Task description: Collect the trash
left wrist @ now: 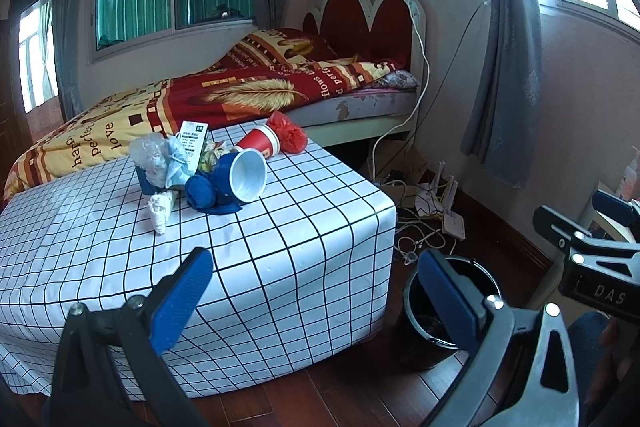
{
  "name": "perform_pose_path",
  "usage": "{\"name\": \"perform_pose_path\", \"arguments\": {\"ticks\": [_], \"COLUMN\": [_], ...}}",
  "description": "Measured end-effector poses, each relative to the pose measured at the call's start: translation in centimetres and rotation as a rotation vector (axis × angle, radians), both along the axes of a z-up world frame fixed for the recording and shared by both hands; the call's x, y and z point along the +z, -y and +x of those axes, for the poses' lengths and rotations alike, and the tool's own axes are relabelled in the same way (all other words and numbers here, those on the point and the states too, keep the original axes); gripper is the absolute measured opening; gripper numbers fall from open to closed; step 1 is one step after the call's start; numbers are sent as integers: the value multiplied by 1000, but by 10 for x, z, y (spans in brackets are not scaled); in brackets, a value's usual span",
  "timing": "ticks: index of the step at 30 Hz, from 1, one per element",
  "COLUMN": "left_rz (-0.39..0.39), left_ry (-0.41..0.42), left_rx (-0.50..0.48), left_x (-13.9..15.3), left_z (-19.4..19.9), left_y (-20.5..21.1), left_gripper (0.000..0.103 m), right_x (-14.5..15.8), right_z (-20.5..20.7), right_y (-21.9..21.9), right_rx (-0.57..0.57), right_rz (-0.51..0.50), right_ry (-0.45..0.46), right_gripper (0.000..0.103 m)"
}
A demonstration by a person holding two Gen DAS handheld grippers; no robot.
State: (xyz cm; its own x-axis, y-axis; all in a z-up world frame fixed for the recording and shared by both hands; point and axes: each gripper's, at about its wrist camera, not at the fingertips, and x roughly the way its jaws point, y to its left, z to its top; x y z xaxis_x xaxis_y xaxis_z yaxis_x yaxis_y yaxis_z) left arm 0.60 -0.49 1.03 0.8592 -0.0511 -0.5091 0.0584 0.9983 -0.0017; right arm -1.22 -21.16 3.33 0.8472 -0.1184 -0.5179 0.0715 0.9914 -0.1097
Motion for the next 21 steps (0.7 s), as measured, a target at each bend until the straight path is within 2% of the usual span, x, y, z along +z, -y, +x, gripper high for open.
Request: {"name": "perform_pose_path", "arguments": {"ticks": [15, 21], "left_rz": [10, 51], "left_ry": [-8, -19], "left_rx": [5, 59], "left_x": [-2, -12], "left_z": [4, 19], "left_y": [-4, -19], "left_gripper": [103, 103], "right_x": [-2, -10], "right_z": [2, 15], "right_y": [-2, -10], "right_rx": [4, 32], "right_rz": [-6, -12], "right_ry": [-3, -16], "right_gripper": [103, 103]}}
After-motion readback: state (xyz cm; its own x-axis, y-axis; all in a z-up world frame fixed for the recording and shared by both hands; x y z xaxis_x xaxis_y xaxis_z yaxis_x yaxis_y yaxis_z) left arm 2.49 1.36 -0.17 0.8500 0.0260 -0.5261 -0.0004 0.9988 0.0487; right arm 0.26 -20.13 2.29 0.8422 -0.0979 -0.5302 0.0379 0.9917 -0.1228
